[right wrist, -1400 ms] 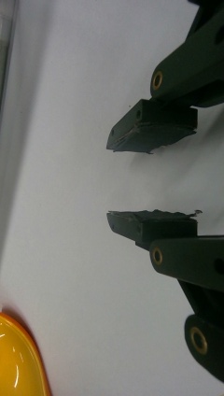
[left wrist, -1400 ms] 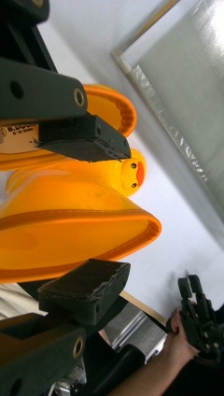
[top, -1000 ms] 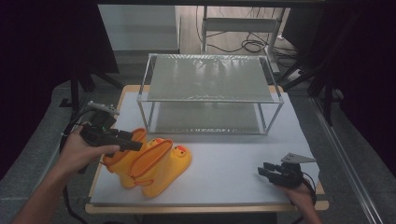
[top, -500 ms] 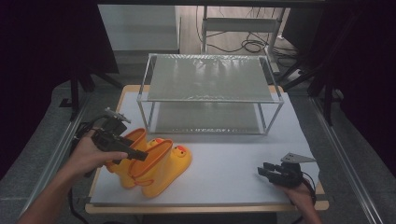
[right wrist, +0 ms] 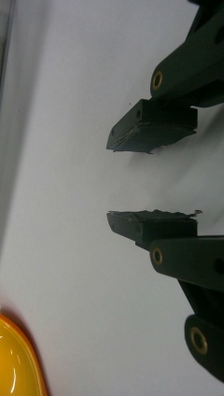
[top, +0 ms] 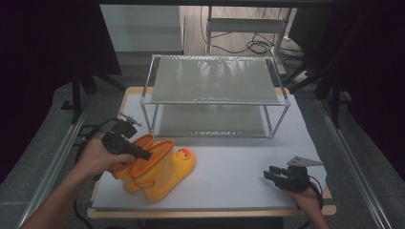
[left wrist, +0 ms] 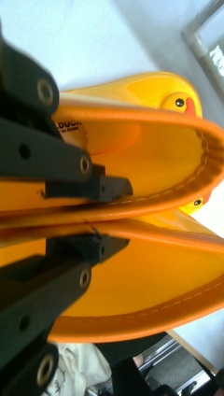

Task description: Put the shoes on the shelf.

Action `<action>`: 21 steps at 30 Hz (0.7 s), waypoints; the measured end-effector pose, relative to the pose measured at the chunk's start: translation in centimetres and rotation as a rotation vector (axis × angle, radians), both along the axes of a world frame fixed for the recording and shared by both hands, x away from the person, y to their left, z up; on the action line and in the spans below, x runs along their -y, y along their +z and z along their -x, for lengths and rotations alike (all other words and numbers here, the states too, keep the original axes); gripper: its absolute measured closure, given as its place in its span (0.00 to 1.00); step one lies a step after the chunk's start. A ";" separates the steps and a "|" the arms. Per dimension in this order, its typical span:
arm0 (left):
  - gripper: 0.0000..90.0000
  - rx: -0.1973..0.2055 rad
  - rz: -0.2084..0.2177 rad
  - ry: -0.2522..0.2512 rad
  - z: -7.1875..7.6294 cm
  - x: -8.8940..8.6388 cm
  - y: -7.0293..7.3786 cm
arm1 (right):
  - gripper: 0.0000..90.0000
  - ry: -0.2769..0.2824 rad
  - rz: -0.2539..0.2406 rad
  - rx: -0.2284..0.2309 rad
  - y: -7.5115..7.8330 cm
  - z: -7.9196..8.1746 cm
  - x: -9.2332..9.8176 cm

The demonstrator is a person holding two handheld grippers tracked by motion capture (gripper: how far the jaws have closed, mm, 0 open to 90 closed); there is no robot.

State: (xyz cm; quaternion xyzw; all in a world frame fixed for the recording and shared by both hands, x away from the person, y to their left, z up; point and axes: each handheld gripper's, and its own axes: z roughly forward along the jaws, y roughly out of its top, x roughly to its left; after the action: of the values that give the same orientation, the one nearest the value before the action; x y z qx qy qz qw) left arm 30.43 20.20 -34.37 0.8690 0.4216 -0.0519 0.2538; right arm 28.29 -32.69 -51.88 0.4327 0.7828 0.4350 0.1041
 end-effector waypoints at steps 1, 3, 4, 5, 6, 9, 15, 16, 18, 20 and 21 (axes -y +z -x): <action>0.90 0.004 -0.010 -0.001 0.0 0.1 0.1 | 0.65 0.000 0.001 0.000 0.0 0.0 0.0; 0.91 0.002 -0.008 -0.006 -0.1 0.2 0.1 | 0.65 -0.001 0.002 -0.002 0.0 0.0 0.0; 0.91 0.000 -0.005 -0.008 -0.1 0.2 0.1 | 0.65 -0.003 0.001 -0.003 0.0 0.0 0.0; 0.91 0.002 -0.002 -0.006 -0.1 0.3 0.2 | 0.65 -0.003 0.000 -0.005 0.0 0.0 0.0; 0.91 0.003 0.005 -0.001 -0.2 0.2 0.2 | 0.65 -0.004 -0.001 -0.004 0.0 0.0 0.0; 0.91 0.001 0.021 0.012 -0.7 0.0 0.4 | 0.65 -0.004 0.000 0.000 0.0 -0.1 0.0; 0.92 -0.033 0.076 -0.015 -1.6 0.5 1.1 | 0.65 -0.013 -0.008 0.003 0.1 -0.1 0.1; 0.92 -0.034 0.086 -0.024 -1.6 0.7 1.4 | 0.65 -0.014 -0.008 0.005 0.0 -0.1 0.1; 0.92 -0.040 0.109 -0.045 -1.7 1.2 1.9 | 0.65 -0.015 -0.008 0.006 0.0 -0.1 0.2; 0.92 -0.049 0.131 -0.069 -1.8 1.8 2.5 | 0.65 -0.015 -0.005 0.006 0.1 -0.1 0.3; 0.92 -0.052 0.142 -0.079 -1.8 2.2 2.8 | 0.65 -0.015 -0.005 0.006 0.1 -0.1 0.3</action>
State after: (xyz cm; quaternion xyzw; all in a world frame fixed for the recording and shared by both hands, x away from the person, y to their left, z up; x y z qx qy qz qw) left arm 32.27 18.00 -31.57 0.8631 0.3888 -0.1140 0.3014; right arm 28.41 -32.99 -51.82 0.4376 0.7780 0.4376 0.1087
